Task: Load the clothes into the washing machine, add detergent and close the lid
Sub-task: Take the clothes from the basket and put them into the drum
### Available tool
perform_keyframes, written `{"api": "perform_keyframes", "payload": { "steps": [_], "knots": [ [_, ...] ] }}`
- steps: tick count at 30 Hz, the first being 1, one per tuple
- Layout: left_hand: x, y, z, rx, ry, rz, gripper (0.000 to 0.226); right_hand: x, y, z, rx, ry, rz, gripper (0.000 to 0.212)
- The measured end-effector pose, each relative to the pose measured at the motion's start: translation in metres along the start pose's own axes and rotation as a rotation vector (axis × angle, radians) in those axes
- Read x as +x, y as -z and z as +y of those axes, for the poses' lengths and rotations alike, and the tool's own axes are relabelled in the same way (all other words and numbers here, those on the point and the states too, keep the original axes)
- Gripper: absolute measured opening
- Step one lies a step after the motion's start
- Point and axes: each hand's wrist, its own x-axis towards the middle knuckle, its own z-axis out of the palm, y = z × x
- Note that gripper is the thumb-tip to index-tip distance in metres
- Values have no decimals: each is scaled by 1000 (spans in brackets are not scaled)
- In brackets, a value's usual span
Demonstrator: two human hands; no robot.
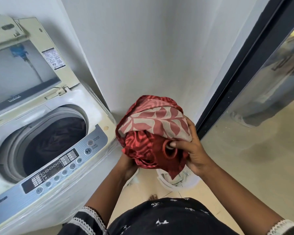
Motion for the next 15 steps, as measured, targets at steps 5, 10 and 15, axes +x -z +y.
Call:
{"api": "perform_keyframes", "payload": {
  "steps": [5, 10, 15],
  "knots": [
    [-9, 2, -29, 349, 239, -423, 45, -10, 15, -3, 126, -60, 144, 75],
    [-19, -17, -46, -132, 75, -231, 68, -36, 18, 6, 255, -186, 172, 70],
    [-37, -19, -30, -170, -14, -149, 47, -73, 7, 17, 367, -195, 170, 31]
  ]
}}
